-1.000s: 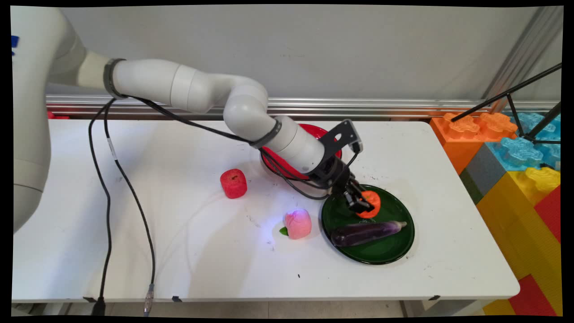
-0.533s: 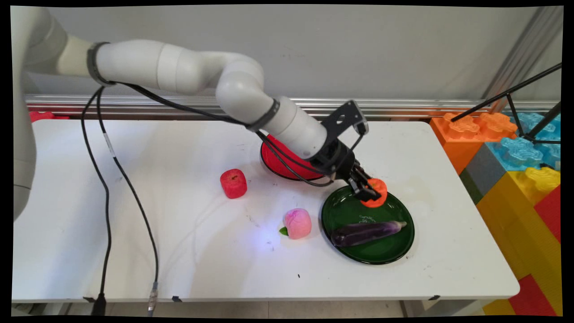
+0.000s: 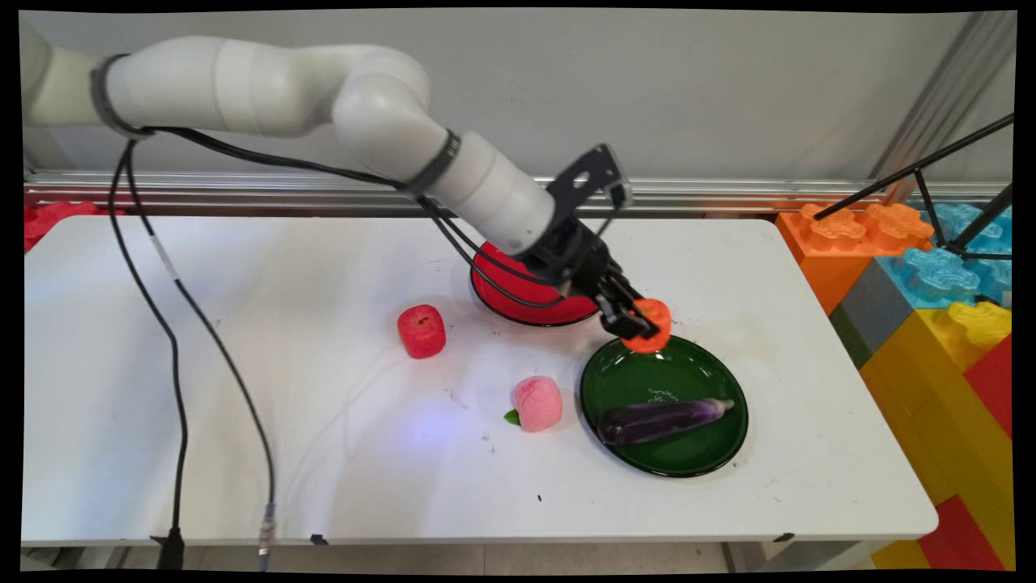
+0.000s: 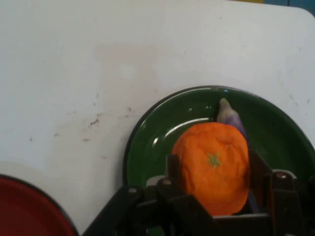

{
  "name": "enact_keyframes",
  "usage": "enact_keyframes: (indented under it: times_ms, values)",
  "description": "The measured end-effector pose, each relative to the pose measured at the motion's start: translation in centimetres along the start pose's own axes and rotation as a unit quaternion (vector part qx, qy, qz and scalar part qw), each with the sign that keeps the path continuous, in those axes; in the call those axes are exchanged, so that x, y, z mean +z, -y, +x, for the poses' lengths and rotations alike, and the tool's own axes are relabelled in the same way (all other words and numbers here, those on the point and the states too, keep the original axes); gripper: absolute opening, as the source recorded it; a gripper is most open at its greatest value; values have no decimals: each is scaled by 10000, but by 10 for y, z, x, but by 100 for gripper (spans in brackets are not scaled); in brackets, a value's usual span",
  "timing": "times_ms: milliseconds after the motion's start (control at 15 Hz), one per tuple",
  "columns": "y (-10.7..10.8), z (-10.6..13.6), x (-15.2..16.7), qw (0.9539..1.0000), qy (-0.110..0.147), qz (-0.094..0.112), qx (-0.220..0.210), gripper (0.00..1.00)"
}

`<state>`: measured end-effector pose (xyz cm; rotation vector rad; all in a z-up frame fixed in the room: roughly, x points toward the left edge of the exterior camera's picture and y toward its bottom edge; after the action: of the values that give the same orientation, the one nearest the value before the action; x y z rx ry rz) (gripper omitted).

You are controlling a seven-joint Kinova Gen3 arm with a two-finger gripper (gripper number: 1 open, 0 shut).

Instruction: Place the picked object on the table

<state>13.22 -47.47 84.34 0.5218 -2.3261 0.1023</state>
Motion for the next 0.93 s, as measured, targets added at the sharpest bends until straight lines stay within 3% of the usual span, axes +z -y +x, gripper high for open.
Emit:
enact_keyframes:
  times_ms: [333, 933]
  values:
    - [16, -16, -37, 9998, 116, 117, 92, 0]
    - [45, -79, -80, 9983, 548, 144, 142, 0]
